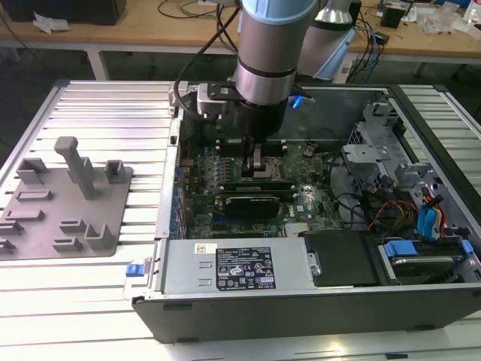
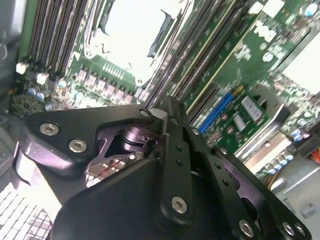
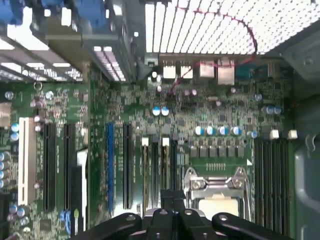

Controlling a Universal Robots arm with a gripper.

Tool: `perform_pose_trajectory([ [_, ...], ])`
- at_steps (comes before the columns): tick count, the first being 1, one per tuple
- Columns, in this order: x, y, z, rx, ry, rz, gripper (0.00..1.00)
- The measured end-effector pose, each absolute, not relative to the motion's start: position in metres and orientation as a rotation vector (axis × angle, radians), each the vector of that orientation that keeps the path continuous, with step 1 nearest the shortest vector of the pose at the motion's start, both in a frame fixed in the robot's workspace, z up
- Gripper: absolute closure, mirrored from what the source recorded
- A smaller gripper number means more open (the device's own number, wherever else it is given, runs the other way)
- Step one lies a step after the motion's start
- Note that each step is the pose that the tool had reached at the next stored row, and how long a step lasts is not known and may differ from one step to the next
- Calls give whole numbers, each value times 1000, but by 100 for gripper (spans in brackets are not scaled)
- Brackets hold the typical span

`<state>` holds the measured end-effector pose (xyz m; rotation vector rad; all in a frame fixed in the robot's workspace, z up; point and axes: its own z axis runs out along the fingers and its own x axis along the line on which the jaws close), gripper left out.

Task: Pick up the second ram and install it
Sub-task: 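Press down the second ram until it locks into place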

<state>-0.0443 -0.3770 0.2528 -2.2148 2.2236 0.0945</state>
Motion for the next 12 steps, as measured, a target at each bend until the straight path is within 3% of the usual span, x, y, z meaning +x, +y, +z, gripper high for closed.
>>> perform_pose_trajectory([
  [12,-16,-377,253,-2219,2228,105,92],
])
